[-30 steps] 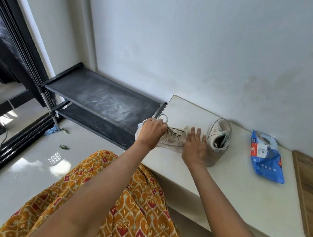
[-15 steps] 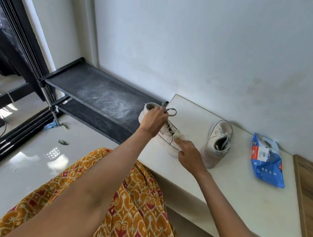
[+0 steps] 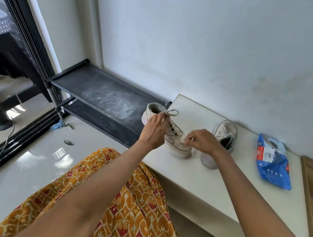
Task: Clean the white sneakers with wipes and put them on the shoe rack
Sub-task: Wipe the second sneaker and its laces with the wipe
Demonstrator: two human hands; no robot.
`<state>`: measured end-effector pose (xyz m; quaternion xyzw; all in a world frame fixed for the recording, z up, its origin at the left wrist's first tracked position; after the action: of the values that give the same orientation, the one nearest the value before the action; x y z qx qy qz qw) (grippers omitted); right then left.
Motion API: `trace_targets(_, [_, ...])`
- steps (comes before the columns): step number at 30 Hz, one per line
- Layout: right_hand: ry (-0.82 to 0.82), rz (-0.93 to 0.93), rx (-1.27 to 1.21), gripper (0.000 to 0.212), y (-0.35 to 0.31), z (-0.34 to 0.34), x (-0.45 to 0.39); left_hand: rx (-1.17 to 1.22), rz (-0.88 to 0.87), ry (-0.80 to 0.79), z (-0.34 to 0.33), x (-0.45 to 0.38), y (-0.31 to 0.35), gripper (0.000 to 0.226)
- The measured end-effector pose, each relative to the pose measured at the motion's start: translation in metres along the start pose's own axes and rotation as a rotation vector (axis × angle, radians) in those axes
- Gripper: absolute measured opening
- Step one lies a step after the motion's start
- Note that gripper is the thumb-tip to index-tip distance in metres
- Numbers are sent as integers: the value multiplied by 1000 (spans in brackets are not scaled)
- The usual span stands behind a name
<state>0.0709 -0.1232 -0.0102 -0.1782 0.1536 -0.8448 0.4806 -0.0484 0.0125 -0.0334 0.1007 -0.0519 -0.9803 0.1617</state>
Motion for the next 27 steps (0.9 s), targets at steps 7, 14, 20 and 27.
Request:
trace_targets(7, [376,44,-201,42,-52,-36,-40,69,28,-9,-1,-2,-11,67])
trace_targets(14, [393,92,237,27,-25,-61,-6,-120,27,-144,-24,12,-10,75])
trace_targets(20, [530,-26,197,22,-31,-15,-23,-71,40,-175,-26,10,-9,83])
trace_targets(27, [479,42,250,12,-37,-52,-17,62,3,-69,-15,10,-19,71])
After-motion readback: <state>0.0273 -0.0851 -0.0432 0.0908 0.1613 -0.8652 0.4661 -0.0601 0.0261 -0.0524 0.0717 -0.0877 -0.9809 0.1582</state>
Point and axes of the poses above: each hand's wrist, its own x-axis away from the middle knuckle, its own z-axis out of the back of the hand, y = z × x, the point moved 3 cm from there along -x, towards the middle knuckle, and after that the axes turned 5 degrees about -x, right-handed, at the moved point
